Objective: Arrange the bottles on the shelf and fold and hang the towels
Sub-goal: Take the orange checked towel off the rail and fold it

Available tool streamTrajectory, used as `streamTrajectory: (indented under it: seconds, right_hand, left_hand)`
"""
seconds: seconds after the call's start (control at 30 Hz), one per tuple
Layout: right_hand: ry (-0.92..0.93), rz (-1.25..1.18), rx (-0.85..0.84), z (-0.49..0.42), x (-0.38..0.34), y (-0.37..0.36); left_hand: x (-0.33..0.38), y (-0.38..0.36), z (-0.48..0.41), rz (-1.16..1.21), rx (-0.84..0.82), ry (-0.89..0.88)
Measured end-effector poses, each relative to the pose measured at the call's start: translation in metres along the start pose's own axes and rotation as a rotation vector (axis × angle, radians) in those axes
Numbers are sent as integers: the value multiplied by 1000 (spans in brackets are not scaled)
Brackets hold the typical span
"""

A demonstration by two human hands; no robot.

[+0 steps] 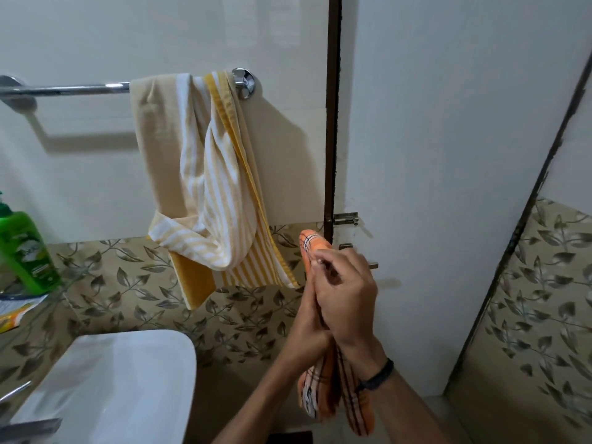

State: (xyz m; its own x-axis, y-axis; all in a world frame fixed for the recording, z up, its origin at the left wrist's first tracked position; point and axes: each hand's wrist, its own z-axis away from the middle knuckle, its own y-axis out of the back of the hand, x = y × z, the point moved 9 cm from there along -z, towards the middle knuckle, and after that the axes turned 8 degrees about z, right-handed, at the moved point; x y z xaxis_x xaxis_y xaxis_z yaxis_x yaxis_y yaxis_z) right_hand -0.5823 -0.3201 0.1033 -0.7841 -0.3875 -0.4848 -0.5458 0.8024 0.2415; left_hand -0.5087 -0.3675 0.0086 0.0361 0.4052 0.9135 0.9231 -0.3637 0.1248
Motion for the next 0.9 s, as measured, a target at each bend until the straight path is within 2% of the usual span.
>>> streamTrajectory:
  seconds: [0.1,0.17,0.23,0.3,0.37,0.4,0.47,0.57,0.6,0.67,0.8,0.9]
  right_hand:
    - [24,-53,-93,3,-26,-6]
    - [-1,-170,-218,-2,-29,-13]
    - [-86,-358,-287,-12,-18,-12]
    - [-225,-424,-158,-19,12,0]
    - [-388,-349,2,-15,54,10]
    - [-476,-321,9,-10,75,7]
    - [-674,-374,-178,4,109,-15]
    - [-872,-669,-521,28,118,-53]
    - [-878,-738,-567,34,115,-60]
    - [-850,-772,-534,34,111,-65]
    - [-762,-651,-412,26,107,-65]
    - [-631,-528,-403,19,96,-65]
  left_hand:
    - [-1,9,-2,-135,257,-1]
    - [4,22,-1,-26,429,-46]
    - [12,32,-3,108,457,-94]
    - [9,39,-10,197,418,-59]
    - [2,49,-12,247,401,-6]
    - [-1,54,-12,277,393,16]
    - [-6,62,-13,384,367,70]
    - [-3,70,-16,472,316,87]
    - [-1,74,-17,456,310,82]
    - [4,80,-19,375,297,53]
    - [12,92,-24,180,273,-5]
    - [21,108,-25,17,367,-74]
